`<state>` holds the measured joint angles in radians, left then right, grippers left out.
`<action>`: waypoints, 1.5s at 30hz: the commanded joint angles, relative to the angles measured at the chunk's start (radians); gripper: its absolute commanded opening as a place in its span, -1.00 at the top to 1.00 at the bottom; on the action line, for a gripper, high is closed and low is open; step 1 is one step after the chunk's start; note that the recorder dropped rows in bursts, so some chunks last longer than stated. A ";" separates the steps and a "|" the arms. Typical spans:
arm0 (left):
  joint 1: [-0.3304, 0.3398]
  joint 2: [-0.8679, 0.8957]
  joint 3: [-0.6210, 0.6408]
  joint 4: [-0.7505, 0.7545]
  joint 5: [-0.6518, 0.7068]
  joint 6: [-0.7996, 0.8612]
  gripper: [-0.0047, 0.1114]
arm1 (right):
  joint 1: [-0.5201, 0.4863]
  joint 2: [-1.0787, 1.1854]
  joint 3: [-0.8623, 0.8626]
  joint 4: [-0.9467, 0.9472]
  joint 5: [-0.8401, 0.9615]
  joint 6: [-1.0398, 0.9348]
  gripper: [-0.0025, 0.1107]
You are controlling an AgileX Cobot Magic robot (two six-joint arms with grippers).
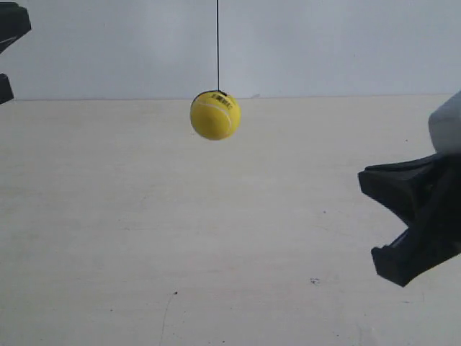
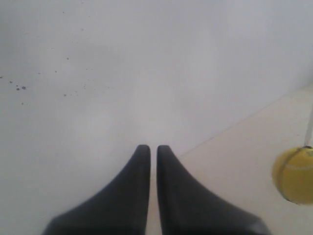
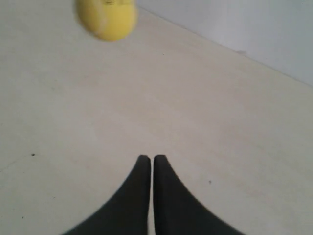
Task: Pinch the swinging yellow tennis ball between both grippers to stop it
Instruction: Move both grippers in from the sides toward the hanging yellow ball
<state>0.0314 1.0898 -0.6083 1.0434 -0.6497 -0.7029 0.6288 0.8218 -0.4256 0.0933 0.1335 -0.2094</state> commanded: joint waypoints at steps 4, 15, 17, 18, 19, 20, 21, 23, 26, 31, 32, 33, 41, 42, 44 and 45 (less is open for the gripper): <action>-0.004 0.128 -0.108 0.075 -0.027 -0.015 0.84 | 0.162 0.028 0.006 -0.003 0.014 -0.028 0.96; -0.004 0.328 -0.277 0.222 -0.271 -0.066 0.84 | 0.310 0.028 0.006 -0.003 -0.013 -0.074 0.96; -0.004 0.358 -0.303 0.245 -0.292 -0.069 0.84 | 0.310 0.028 0.006 -0.003 -0.024 -0.078 0.96; -0.004 0.373 -0.315 0.258 -0.301 -0.073 0.84 | 0.310 0.028 0.006 -0.003 -0.030 -0.083 0.96; -0.004 0.388 -0.327 0.274 -0.312 -0.083 0.84 | 0.310 0.028 0.006 -0.003 -0.037 -0.086 0.96; -0.004 0.404 -0.340 0.286 -0.328 -0.095 0.84 | 0.310 0.028 0.006 -0.003 -0.045 -0.089 0.96; -0.004 0.420 -0.354 0.300 -0.350 -0.104 0.84 | 0.310 0.028 0.006 -0.003 -0.056 -0.092 0.96; -0.004 0.452 -0.377 0.314 -0.389 -0.115 0.84 | 0.310 0.028 0.006 -0.003 -0.071 -0.098 0.96; -0.004 0.514 -0.424 0.318 -0.483 -0.116 0.84 | 0.310 0.028 0.006 -0.003 -0.075 -0.101 0.96; -0.006 0.582 -0.501 0.361 -0.544 -0.159 0.84 | 0.310 0.144 0.006 -0.003 -0.154 -0.143 0.96; -0.006 0.590 -0.517 0.382 -0.551 -0.171 0.84 | 0.310 0.209 0.006 -0.003 -0.200 -0.167 0.96; -0.006 0.592 -0.526 0.389 -0.552 -0.177 0.84 | 0.310 0.246 0.006 -0.008 -0.226 -0.171 0.96; -0.006 0.672 -0.576 0.432 -0.571 -0.179 0.84 | 0.311 0.365 -0.062 -0.085 -0.294 -0.167 0.96; -0.006 0.681 -0.580 0.432 -0.571 -0.179 0.84 | 0.311 0.365 -0.065 -0.085 -0.290 -0.167 0.96; -0.006 0.692 -0.591 0.432 -0.571 -0.179 0.84 | 0.311 0.365 -0.065 -0.101 -0.295 -0.165 0.96; -0.006 0.698 -0.594 0.434 -0.571 -0.179 0.84 | 0.311 0.365 -0.065 -0.103 -0.295 -0.162 0.96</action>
<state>0.0314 1.7755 -1.1864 1.4732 -1.2100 -0.8704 0.9382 1.1873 -0.4853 0.0095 -0.1529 -0.3721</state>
